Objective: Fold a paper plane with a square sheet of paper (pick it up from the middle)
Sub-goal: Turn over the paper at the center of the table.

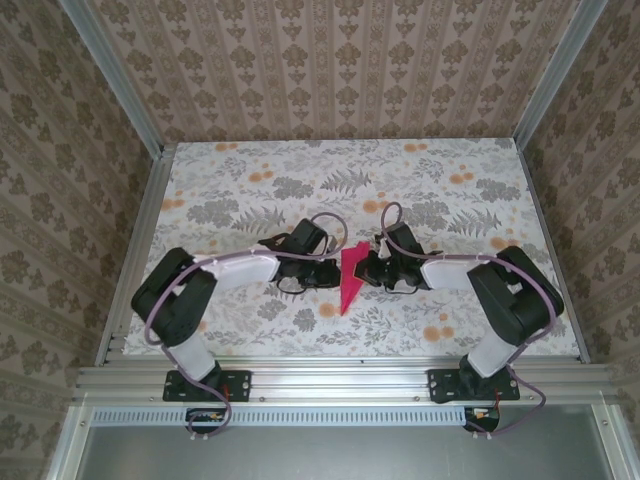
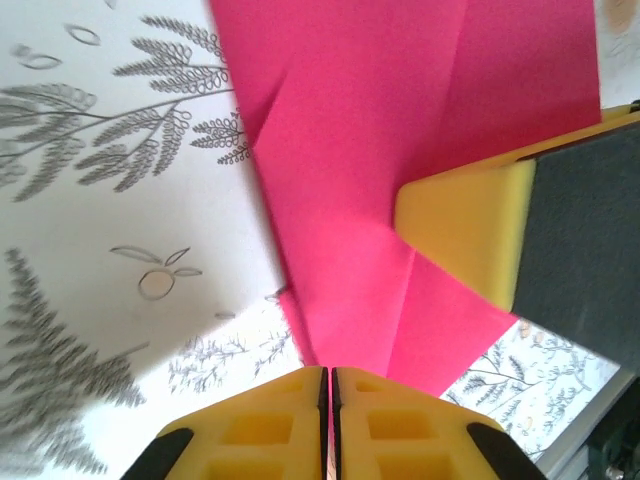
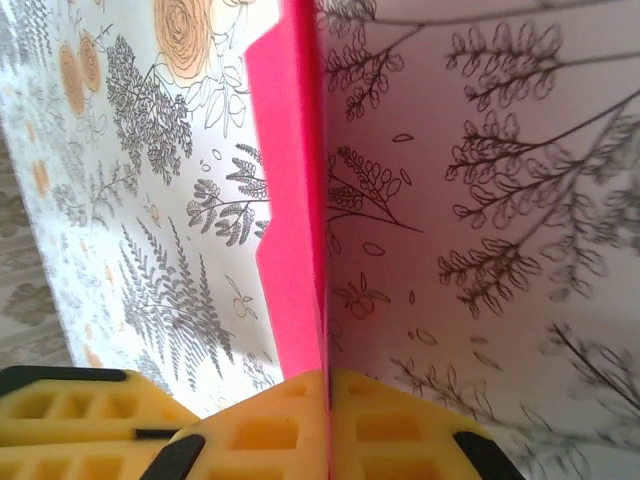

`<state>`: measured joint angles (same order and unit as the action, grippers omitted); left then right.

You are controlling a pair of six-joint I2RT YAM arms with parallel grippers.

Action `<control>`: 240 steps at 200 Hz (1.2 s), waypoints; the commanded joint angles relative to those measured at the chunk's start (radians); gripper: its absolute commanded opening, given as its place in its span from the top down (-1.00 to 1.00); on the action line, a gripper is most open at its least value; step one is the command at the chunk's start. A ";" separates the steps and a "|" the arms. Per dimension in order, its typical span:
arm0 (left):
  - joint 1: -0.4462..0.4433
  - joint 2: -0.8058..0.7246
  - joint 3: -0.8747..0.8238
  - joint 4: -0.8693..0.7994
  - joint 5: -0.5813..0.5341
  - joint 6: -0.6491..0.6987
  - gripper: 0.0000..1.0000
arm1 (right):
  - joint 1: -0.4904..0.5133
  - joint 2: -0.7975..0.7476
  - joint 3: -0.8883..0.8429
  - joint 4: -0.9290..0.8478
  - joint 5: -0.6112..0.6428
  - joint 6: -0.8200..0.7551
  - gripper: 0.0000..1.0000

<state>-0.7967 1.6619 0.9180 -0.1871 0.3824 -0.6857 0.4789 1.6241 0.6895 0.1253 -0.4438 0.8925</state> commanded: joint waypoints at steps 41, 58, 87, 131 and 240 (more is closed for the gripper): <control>0.021 -0.267 -0.095 -0.099 -0.315 -0.048 0.72 | 0.019 -0.264 0.253 -0.772 0.401 -0.343 0.85; 0.041 -0.322 -0.142 -0.090 -0.355 -0.074 0.71 | 0.051 -0.280 0.340 -0.971 0.584 -0.395 0.84; 0.079 -0.410 -0.205 -0.100 -0.417 -0.117 0.69 | 0.129 -0.227 0.468 -1.204 0.879 -0.401 0.85; 0.111 -0.530 -0.268 -0.117 -0.474 -0.174 0.63 | 0.250 -0.010 0.577 -1.318 1.021 -0.349 0.88; 0.134 -0.704 -0.340 -0.204 -0.513 -0.202 0.50 | 0.458 0.454 0.827 -1.248 0.881 -0.226 0.71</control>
<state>-0.6727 0.9909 0.5941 -0.3553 -0.1074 -0.8719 0.9241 2.0460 1.4780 -1.1259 0.4995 0.6292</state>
